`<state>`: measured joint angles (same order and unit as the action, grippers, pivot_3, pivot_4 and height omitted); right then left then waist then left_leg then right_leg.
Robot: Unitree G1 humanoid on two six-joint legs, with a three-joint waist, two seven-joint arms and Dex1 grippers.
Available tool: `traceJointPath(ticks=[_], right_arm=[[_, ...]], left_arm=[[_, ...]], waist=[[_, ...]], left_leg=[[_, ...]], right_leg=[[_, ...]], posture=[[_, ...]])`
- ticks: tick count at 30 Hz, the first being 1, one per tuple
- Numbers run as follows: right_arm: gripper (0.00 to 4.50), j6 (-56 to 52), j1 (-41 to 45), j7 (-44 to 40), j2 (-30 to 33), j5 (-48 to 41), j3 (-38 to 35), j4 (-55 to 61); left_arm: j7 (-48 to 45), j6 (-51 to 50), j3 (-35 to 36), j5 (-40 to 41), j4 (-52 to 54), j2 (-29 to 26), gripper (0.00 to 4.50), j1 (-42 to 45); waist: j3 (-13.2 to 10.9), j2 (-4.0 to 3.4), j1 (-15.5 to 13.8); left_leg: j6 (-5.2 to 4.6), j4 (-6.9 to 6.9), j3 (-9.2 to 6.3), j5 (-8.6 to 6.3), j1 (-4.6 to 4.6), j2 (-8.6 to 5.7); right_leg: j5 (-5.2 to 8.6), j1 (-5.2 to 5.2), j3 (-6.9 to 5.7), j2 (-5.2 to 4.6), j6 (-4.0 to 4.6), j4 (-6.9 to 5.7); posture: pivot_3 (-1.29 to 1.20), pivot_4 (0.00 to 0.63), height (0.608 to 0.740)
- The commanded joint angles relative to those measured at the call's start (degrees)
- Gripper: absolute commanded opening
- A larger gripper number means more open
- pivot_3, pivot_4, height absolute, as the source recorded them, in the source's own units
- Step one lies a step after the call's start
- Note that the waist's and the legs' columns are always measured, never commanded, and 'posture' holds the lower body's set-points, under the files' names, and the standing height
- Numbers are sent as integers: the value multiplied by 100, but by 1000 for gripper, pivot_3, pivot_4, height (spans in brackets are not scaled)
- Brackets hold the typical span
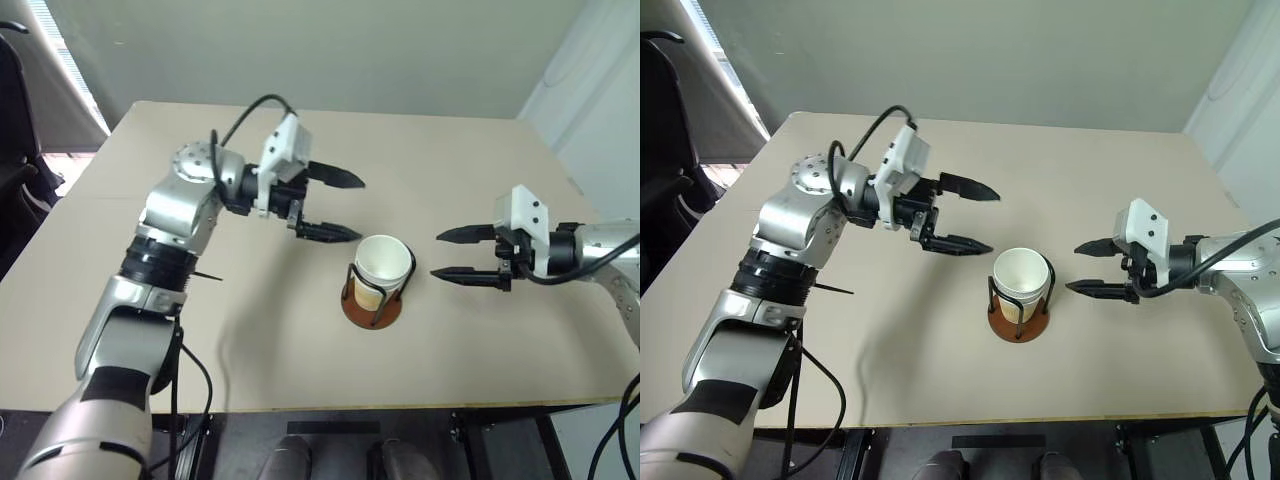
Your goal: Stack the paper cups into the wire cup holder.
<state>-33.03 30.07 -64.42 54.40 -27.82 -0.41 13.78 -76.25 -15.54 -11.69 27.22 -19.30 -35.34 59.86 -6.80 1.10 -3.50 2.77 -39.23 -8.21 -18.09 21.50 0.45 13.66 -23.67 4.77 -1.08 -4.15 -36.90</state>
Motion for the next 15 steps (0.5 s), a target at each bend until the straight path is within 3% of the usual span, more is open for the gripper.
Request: traceJointPath(ticks=[1,15], right_arm=[[3100,31,115,274,-131,128,-116,-204],[3100,321,337,1956,-1051,1106,-199,-1524]], left_arm=[[720,-80,548,-127,253,3,4492,-167],[3731,-223,1455,-1042,93,542,4492,-950]], waist=[[0,0,-22],[0,0,-18]], left_leg=[[-2,0,-5,1,1,-2],[-3,6,1,3,-9,-3]], right_leg=[[0,0,-2,0,0,0],[0,-4,0,-3,1,0]], posture=[[0,150,740],[0,150,740]])
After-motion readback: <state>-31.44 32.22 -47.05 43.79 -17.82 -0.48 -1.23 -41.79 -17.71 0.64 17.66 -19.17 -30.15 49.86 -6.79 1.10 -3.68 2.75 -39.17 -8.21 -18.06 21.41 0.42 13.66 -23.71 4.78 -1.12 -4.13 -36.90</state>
